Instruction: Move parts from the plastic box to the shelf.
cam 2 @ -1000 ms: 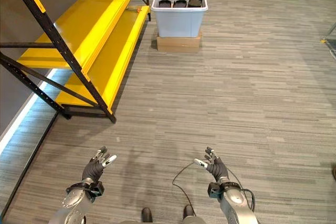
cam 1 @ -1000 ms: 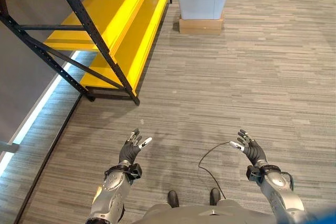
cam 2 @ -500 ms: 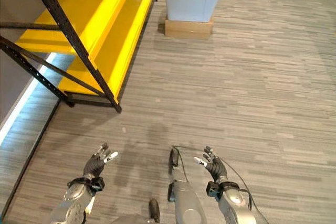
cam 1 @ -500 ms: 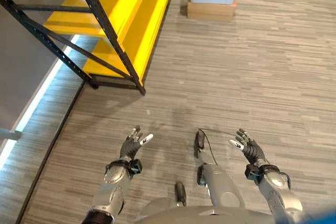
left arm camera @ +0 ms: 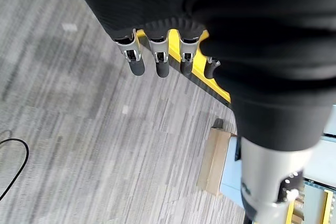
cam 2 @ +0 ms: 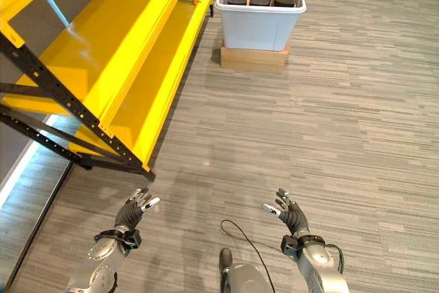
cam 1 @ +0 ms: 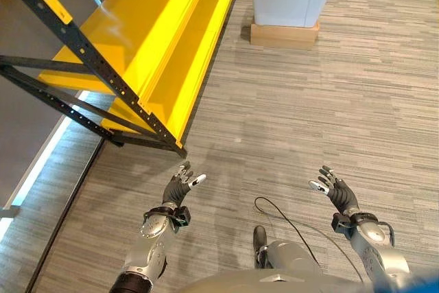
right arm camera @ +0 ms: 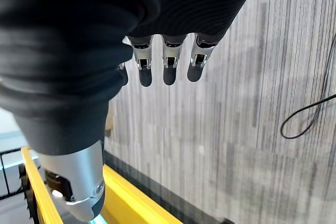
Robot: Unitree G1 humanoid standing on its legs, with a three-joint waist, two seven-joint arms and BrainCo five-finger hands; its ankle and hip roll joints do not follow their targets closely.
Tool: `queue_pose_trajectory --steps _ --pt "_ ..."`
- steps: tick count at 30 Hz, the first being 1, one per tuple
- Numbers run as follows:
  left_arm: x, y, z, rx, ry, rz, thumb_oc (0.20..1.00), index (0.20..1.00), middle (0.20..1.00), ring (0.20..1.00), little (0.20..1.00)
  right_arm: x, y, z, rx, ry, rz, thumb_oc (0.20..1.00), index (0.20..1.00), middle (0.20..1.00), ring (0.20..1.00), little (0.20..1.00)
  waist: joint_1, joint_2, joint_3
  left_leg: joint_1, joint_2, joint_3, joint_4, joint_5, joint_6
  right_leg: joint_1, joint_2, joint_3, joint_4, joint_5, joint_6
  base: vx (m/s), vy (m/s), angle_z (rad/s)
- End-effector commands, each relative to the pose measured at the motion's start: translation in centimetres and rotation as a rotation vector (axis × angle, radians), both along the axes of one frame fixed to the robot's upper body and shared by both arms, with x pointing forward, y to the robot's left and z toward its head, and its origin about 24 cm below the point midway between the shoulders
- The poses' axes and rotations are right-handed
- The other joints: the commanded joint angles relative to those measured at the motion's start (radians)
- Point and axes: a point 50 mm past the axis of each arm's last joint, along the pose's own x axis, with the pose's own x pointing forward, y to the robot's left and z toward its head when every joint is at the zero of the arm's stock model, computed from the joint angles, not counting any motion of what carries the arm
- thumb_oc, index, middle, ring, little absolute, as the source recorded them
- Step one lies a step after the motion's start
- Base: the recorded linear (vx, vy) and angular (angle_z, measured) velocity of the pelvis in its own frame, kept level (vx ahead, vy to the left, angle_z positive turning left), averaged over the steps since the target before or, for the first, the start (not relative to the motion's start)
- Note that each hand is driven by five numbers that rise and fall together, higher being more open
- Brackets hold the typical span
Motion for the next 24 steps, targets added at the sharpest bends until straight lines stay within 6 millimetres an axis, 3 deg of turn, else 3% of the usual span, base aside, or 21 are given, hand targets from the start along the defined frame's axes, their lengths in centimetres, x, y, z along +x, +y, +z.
queue_pose_trajectory --steps 1,2,3,4,6,8,9,10,12,13,15,20,22,23,24 --pt "0.8 0.8 2.0 0.001 -0.109 0.008 1.000 1.000 1.000 1.000 1.000 0.3 -0.3 1.1 0.020 -0.073 -0.029 1.000 1.000 1.000 1.000 1.000 0.022 -0.044 0.053 -0.048 0.003 0.031 0.077 0.213 0.058 0.060 -0.039 0.054 -0.105 0.018 0.141 0.10 -0.121 -0.11" --pt "0.8 0.8 2.0 0.002 -0.109 0.007 1.000 1.000 1.000 1.000 1.000 0.3 -0.3 1.1 0.020 -0.073 -0.029 1.000 1.000 1.000 1.000 1.000 0.023 -0.043 0.055 -0.048 0.004 0.032 0.080 0.210 0.058 0.061 -0.037 0.055 -0.105 0.018 0.141 0.09 -0.079 -0.21" --pt "0.8 0.7 2.1 -0.002 -0.111 0.006 1.000 1.000 1.000 1.000 1.000 0.3 -0.4 1.1 0.020 -0.072 -0.033 1.000 1.000 1.000 1.000 1.000 0.034 -0.051 0.069 -0.083 0.000 0.047 0.084 0.172 0.073 0.086 -0.043 0.062 -0.115 0.016 0.142 0.12 -0.048 -0.24" --pt "0.8 0.7 2.1 -0.001 -0.111 0.010 1.000 1.000 1.000 1.000 1.000 0.3 -0.4 1.1 0.014 -0.070 -0.041 1.000 1.000 1.000 1.000 1.000 0.055 -0.070 0.086 -0.192 -0.049 0.060 0.069 0.071 0.106 0.127 -0.061 0.079 -0.130 0.016 0.153 0.18 -0.047 -0.20" --pt "0.3 0.9 1.8 0.000 -0.100 0.016 1.000 1.000 1.000 1.000 1.000 0.2 -0.4 1.0 0.007 -0.067 -0.038 1.000 1.000 1.000 1.000 1.000 0.069 -0.084 0.089 -0.263 -0.070 0.064 -0.006 0.010 0.130 0.159 -0.072 0.102 -0.145 0.014 0.167 0.19 0.010 -0.11" --pt "0.1 1.0 1.7 0.005 -0.095 0.017 1.000 1.000 1.000 1.000 1.000 0.1 -0.4 0.9 0.001 -0.062 -0.035 1.000 1.000 1.000 1.000 1.000 0.075 -0.090 0.087 -0.286 -0.081 0.058 -0.073 0.013 0.134 0.170 -0.074 0.109 -0.149 0.010 0.172 0.19 0.040 -0.32" --pt "-0.2 1.1 1.5 0.012 -0.087 0.019 1.000 1.000 1.000 1.000 1.000 -0.1 -0.3 0.7 -0.011 -0.053 -0.023 1.000 1.000 1.000 1.000 1.000 0.091 -0.079 0.087 -0.306 -0.082 0.027 -0.306 0.100 0.120 0.216 -0.057 0.125 -0.166 -0.002 0.180 0.28 0.050 -0.42" --pt "-0.2 1.1 1.5 0.018 -0.086 0.019 1.000 1.000 1.000 1.000 1.000 -0.1 -0.2 0.6 -0.017 -0.052 -0.015 1.000 1.000 1.000 1.000 1.000 0.099 -0.070 0.084 -0.316 -0.080 0.007 -0.379 0.153 0.112 0.236 -0.042 0.137 -0.171 -0.006 0.180 0.36 0.062 -0.24" --pt "-0.3 1.2 1.5 0.024 -0.084 0.018 1.000 1.000 1.000 1.000 1.000 -0.1 -0.2 0.5 -0.021 -0.047 -0.009 1.000 1.000 1.000 1.000 1.000 0.106 -0.066 0.085 -0.311 -0.084 -0.006 -0.451 0.187 0.105 0.254 -0.034 0.148 -0.176 -0.013 0.181 0.25 0.052 -0.50" --pt "-0.4 1.4 1.4 0.029 -0.083 0.025 1.000 1.000 1.000 1.000 1.000 -0.3 -0.1 0.2 -0.034 -0.033 0.011 1.000 1.000 1.000 1.000 1.000 0.119 -0.054 0.077 -0.311 -0.081 -0.024 -0.518 0.230 0.090 0.290 -0.015 0.183 -0.186 -0.034 0.182 0.34 0.108 -0.86" --pt "-0.6 1.4 1.3 0.016 -0.077 0.030 1.000 1.000 1.000 1.000 1.000 -0.6 0.4 -0.2 -0.023 -0.011 0.027 1.000 1.000 1.000 1.000 1.000 0.122 -0.054 0.052 -0.256 -0.078 -0.019 -0.550 0.236 0.103 0.320 -0.022 0.198 -0.194 -0.057 0.186 0.49 0.199 -0.61" --pt "-1.1 2.0 1.2 0.015 -0.062 0.065 1.000 1.000 1.000 1.000 1.000 -0.1 2.0 -0.2 0.011 -0.016 0.091 1.000 1.000 1.000 1.000 1.000 0.146 -0.085 0.003 -0.240 -0.123 0.045 -0.460 0.126 0.171 0.335 -0.104 0.200 -0.114 -0.085 0.234 0.40 0.223 -0.40" --pt "-0.8 2.1 1.4 0.026 -0.068 0.072 1.000 1.000 1.000 1.000 1.000 0.2 2.4 -0.2 0.021 -0.023 0.103 1.000 1.000 1.000 1.000 1.000 0.150 -0.085 -0.007 -0.214 -0.145 0.047 -0.457 0.090 0.192 0.286 -0.127 0.192 0.022 -0.039 0.274 0.25 0.174 -0.14" --pt "-0.8 2.1 1.4 0.026 -0.068 0.072 1.000 1.000 1.000 1.000 1.000 0.2 2.4 -0.2 0.021 -0.023 0.103 1.000 1.000 1.000 1.000 1.000 0.151 -0.085 -0.007 -0.214 -0.145 0.048 -0.456 0.090 0.192 0.284 -0.128 0.193 0.024 -0.040 0.275 0.17 0.138 0.05" --pt "-0.7 2.2 1.5 0.033 -0.071 0.069 1.000 1.000 1.000 1.000 1.000 0.3 2.6 -0.1 0.025 -0.027 0.106 1.000 1.000 1.000 1.000 1.000 0.148 -0.083 -0.004 -0.203 -0.151 0.046 -0.457 0.081 0.200 0.250 -0.131 0.188 0.106 -0.008 0.289 0.09 0.130 0.28"
